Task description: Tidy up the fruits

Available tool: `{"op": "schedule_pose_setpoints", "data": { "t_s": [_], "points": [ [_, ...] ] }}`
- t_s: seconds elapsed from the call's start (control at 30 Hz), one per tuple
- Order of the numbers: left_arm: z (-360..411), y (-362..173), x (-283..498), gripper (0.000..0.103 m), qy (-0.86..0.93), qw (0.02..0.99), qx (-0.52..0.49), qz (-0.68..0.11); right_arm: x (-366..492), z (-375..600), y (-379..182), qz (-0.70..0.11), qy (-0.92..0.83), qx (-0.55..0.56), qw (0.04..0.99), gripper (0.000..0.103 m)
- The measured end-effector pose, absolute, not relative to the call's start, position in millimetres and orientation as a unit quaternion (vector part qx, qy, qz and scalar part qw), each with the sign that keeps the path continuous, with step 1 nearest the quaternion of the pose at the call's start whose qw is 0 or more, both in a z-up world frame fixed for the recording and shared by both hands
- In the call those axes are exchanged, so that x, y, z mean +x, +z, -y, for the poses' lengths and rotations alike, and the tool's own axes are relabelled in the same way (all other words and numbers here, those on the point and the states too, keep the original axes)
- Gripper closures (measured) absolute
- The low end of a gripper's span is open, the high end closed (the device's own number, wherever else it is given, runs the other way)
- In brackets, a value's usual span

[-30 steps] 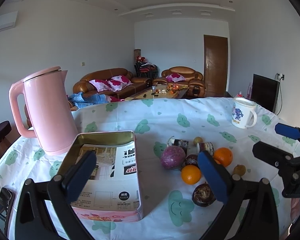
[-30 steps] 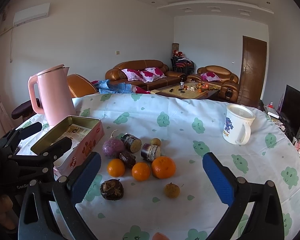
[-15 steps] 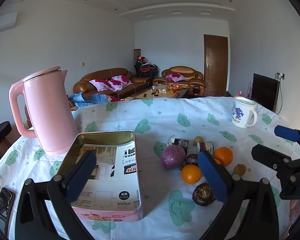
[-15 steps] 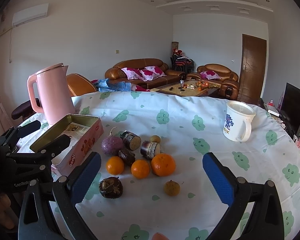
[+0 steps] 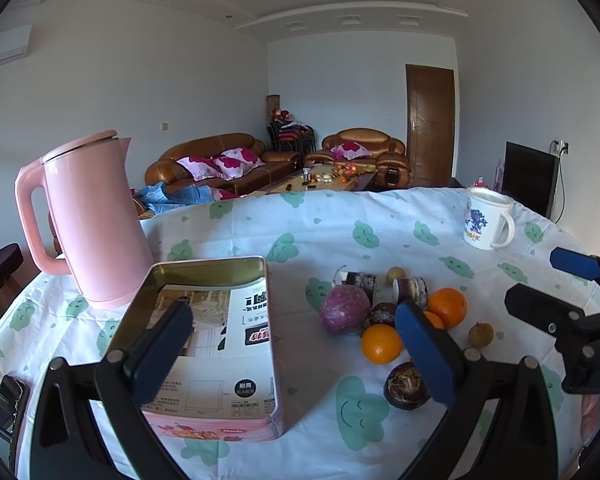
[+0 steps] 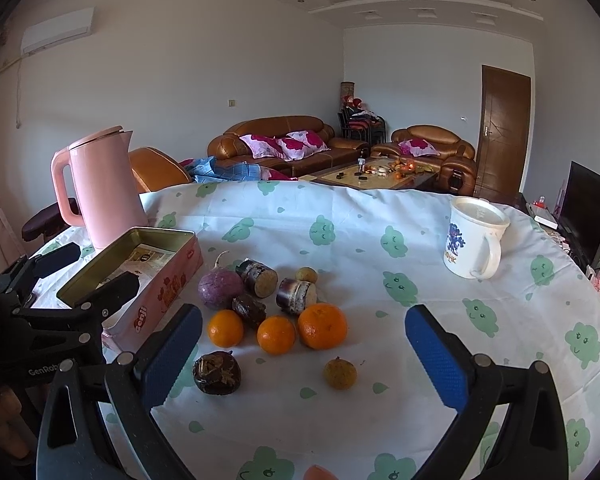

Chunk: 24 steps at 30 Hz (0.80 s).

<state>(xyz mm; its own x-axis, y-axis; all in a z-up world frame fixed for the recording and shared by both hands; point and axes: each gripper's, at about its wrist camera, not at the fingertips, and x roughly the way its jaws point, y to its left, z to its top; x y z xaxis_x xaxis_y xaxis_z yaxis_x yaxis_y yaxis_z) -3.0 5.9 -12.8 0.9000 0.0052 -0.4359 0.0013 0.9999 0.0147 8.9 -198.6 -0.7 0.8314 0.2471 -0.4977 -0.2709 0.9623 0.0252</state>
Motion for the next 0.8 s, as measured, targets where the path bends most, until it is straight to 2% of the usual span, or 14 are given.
{"op": "schedule_pose_setpoints", "data": {
  "t_s": [0.43,0.67,0.77,0.8],
  "points": [
    [-3.8,-20.3,-5.3,0.0,-0.001,0.973,0.016,-0.232,14.5,206.3,-12.7,-0.267,0.128,-0.023,0.955,0.001],
    [21.4,-34.6,9.6,0.0,-0.021,0.962,0.031,-0.269,27.4,217.4,-31.3,-0.294,0.098,-0.028,0.95,0.001],
    [33.5,-42.1,13.0,0.006,-0.042,0.956,0.038,-0.288,33.0,226.1,-38.4,-0.307,0.085,-0.026,0.948,0.001],
    [37.6,-43.9,14.5,0.012,-0.05,0.953,0.039,-0.296,34.8,229.6,-41.1,-0.312,0.082,-0.024,0.946,0.001]
  ]
}}
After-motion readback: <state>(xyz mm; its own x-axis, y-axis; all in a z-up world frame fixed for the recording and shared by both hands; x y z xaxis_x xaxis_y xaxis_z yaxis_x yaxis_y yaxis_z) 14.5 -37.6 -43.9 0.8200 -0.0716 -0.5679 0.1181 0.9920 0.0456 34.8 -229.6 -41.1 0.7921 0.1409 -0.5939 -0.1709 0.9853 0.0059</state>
